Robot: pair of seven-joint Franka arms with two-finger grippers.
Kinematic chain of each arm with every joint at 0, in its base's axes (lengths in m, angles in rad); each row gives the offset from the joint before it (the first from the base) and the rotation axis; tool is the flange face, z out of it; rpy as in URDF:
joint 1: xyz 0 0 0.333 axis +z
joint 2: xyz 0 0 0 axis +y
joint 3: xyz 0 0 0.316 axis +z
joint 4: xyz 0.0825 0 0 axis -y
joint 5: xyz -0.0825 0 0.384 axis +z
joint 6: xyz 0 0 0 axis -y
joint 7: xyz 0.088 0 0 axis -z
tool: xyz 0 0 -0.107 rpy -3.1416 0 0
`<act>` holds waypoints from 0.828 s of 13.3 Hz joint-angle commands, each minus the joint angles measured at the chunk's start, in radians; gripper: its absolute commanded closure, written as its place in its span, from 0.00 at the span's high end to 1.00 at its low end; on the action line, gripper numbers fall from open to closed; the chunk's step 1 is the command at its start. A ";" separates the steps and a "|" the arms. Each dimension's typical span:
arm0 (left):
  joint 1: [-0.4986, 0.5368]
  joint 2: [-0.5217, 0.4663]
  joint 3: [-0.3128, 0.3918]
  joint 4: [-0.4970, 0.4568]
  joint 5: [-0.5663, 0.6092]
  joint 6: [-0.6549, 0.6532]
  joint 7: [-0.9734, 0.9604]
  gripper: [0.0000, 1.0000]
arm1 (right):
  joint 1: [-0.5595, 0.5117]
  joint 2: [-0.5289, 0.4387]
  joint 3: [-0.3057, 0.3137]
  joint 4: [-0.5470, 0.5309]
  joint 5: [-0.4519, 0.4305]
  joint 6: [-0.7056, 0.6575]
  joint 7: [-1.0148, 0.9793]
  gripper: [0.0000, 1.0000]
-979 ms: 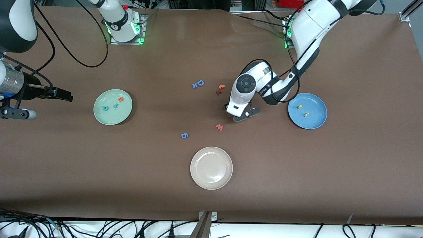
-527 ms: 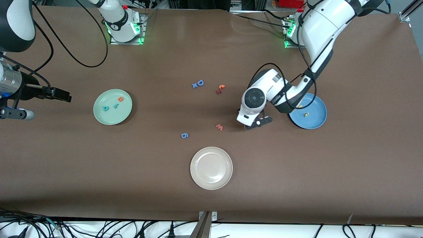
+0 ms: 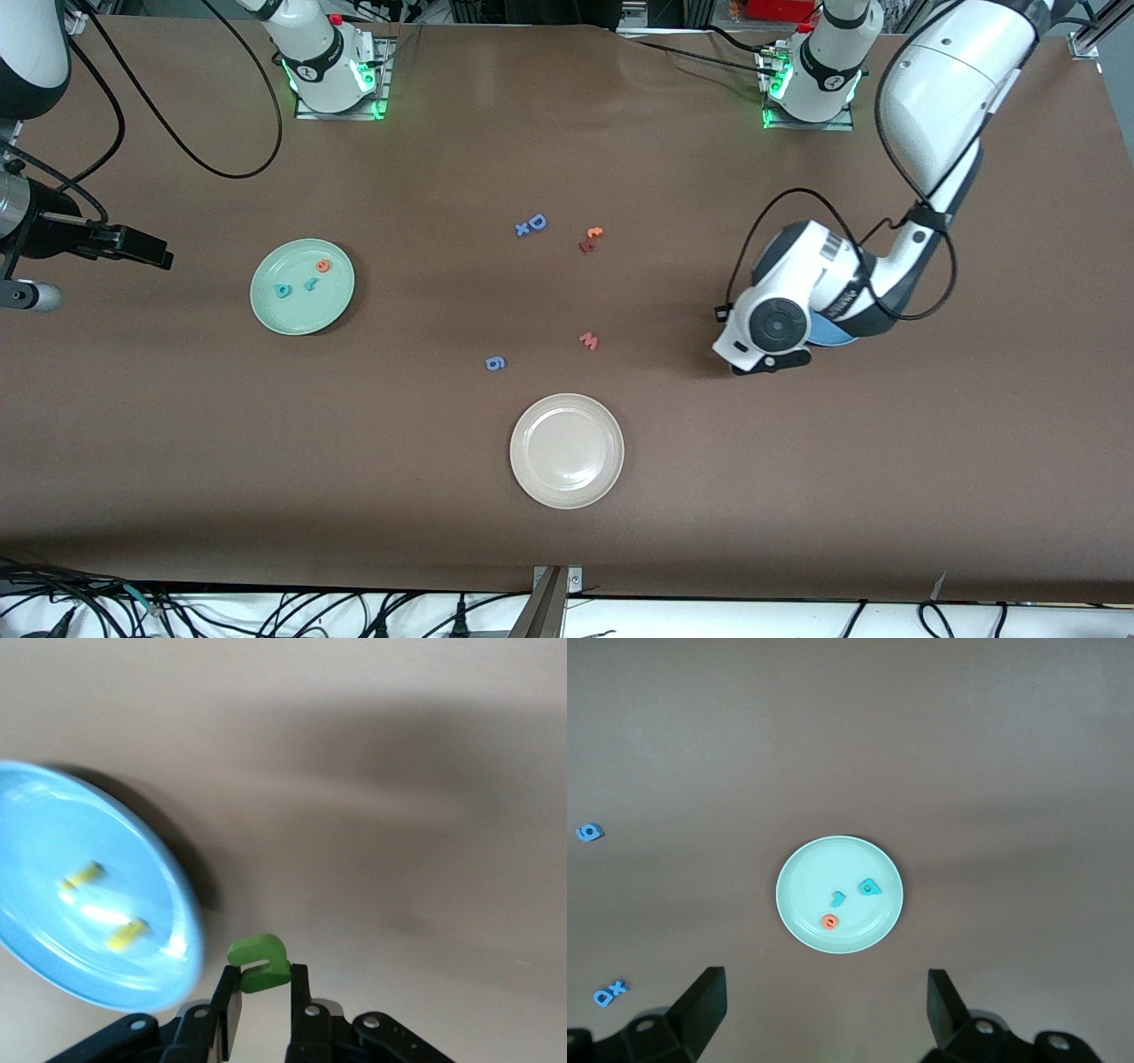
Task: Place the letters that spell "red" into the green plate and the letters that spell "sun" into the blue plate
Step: 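Carry the green n with the left gripper to the blue plate, then release the n on the blue plate and lift the left gripper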
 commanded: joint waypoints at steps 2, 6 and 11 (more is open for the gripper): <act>0.090 -0.009 -0.005 0.011 0.053 -0.067 0.156 0.23 | 0.000 0.023 0.014 -0.020 -0.013 0.033 0.010 1.00; 0.172 -0.007 -0.005 0.003 0.105 -0.109 0.262 0.23 | 0.017 0.023 0.017 -0.027 -0.013 0.049 0.013 1.00; 0.190 -0.004 -0.003 0.000 0.111 -0.161 0.276 1.00 | 0.017 0.023 0.015 -0.021 -0.009 0.053 0.019 1.00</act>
